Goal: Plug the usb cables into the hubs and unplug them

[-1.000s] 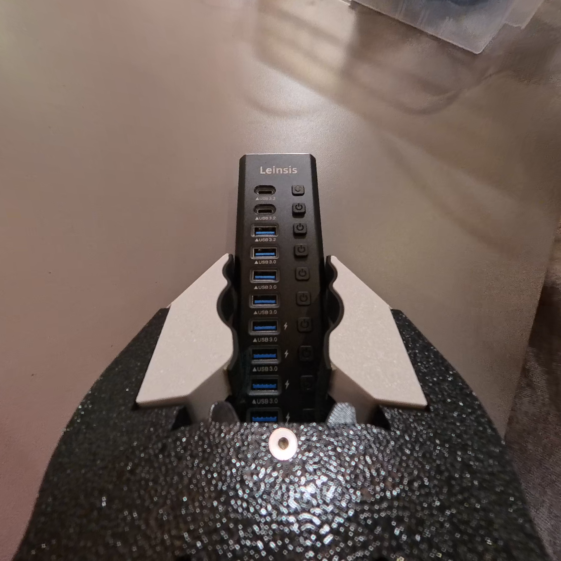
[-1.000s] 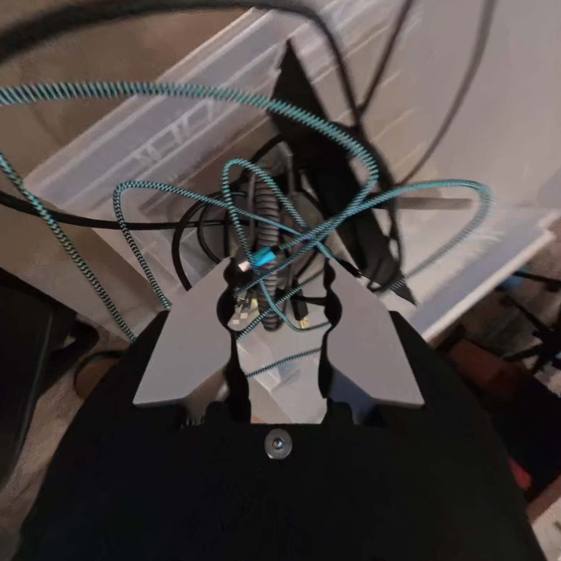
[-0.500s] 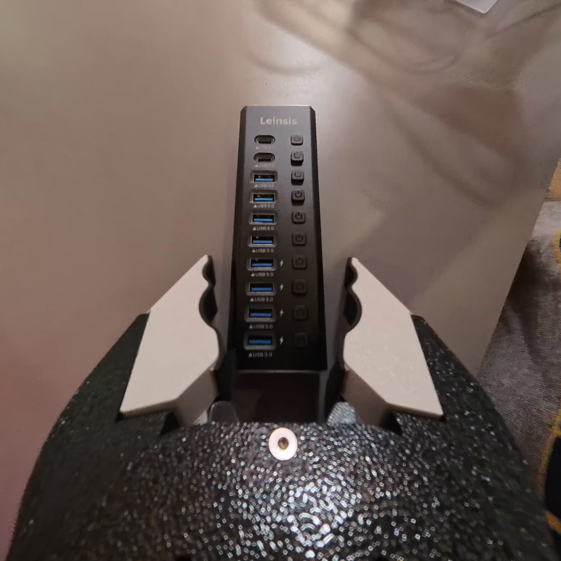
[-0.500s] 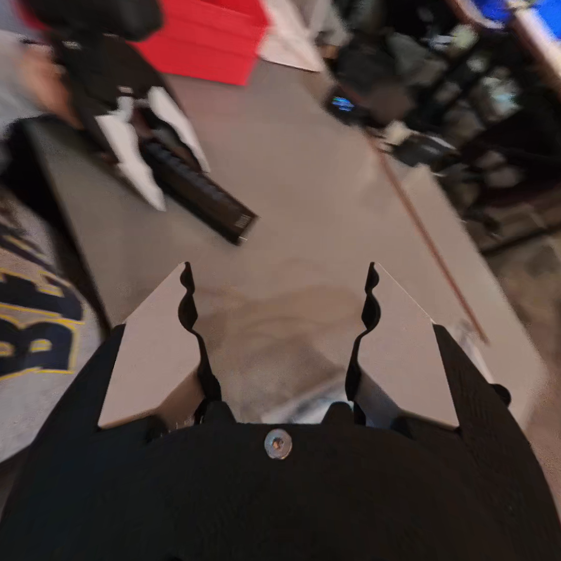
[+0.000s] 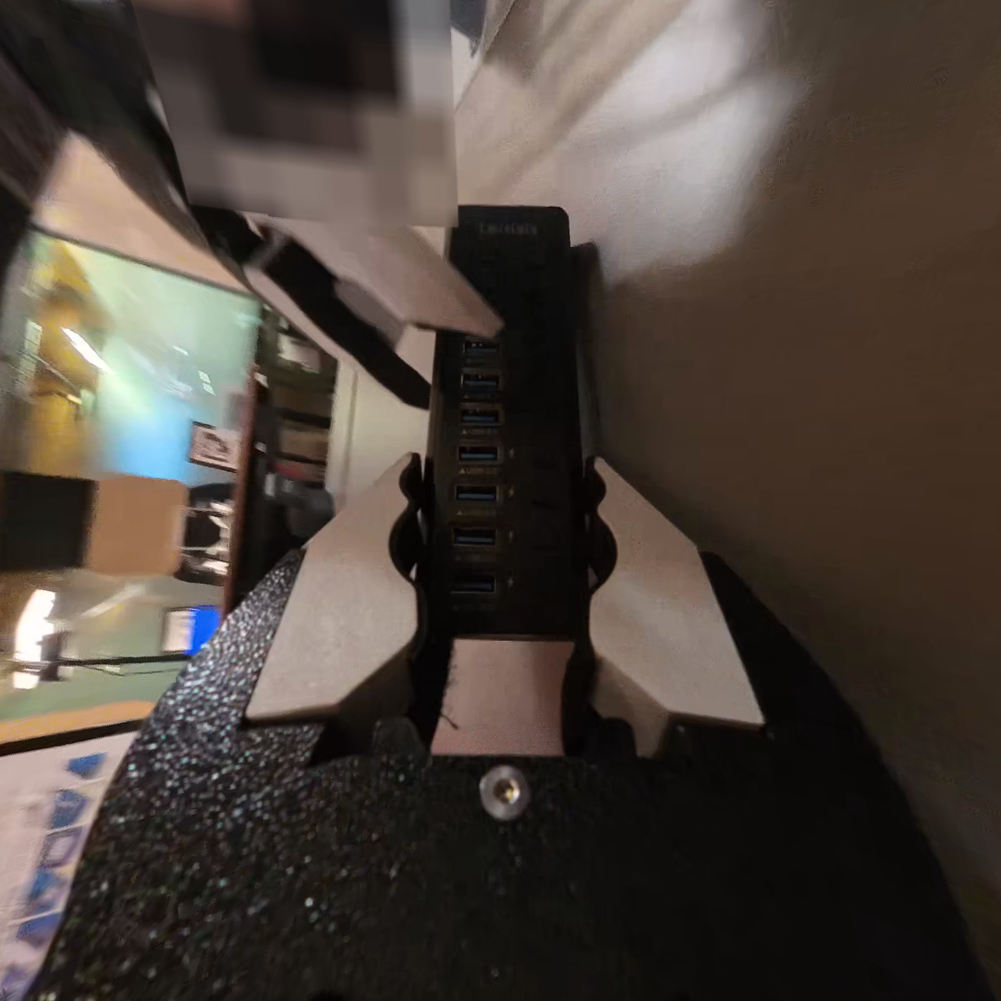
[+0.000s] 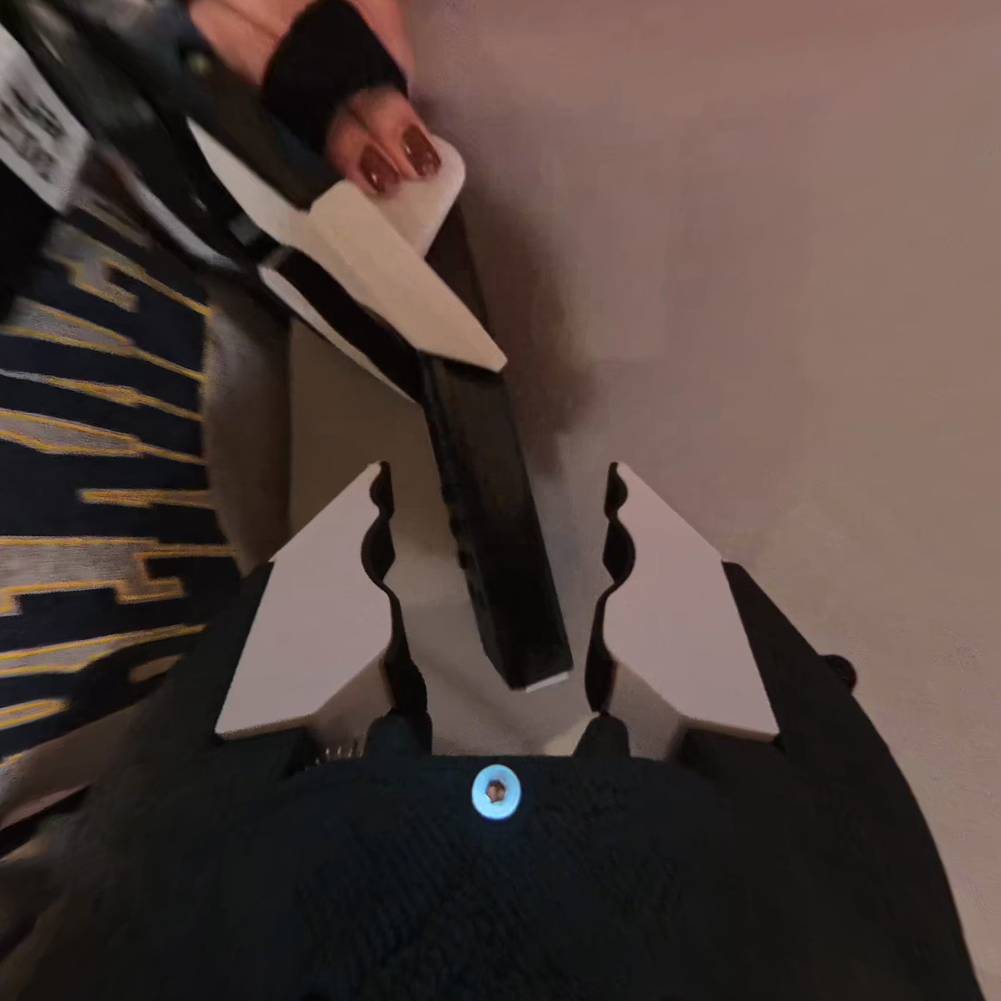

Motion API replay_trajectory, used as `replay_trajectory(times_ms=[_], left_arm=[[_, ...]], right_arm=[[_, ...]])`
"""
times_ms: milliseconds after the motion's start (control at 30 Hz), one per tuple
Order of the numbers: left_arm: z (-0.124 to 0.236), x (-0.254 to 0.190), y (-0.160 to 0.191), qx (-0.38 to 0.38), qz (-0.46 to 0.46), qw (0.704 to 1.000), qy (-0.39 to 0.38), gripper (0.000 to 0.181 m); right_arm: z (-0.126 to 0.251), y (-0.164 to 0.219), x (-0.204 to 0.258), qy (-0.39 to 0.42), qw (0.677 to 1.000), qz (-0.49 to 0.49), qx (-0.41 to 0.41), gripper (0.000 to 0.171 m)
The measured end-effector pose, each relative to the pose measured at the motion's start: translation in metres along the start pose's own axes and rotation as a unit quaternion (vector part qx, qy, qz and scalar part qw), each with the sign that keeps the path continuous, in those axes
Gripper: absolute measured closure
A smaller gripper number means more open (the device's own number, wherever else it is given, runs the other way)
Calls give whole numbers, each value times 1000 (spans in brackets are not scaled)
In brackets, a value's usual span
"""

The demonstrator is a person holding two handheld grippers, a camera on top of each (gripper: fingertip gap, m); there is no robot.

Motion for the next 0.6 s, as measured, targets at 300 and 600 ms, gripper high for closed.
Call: replay_trajectory(times_ms=[300, 600], left_arm=[[1, 20, 5, 1, 120, 990, -79, 68], [10, 61, 37, -127, 526, 838, -72, 61]], right_arm=[[-13, 10, 8, -48, 992, 63, 101, 146], [183, 27, -1, 387, 920, 62, 28, 146]])
Point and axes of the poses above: each gripper's, where its closed fingertips meet, z back along the fingers, y out of its underside, x = y × z across the jaws, the point moved 6 cm from there along z, back along the fingers, and after that the axes turned 9 degrees about -z, right-handed, at the moved point
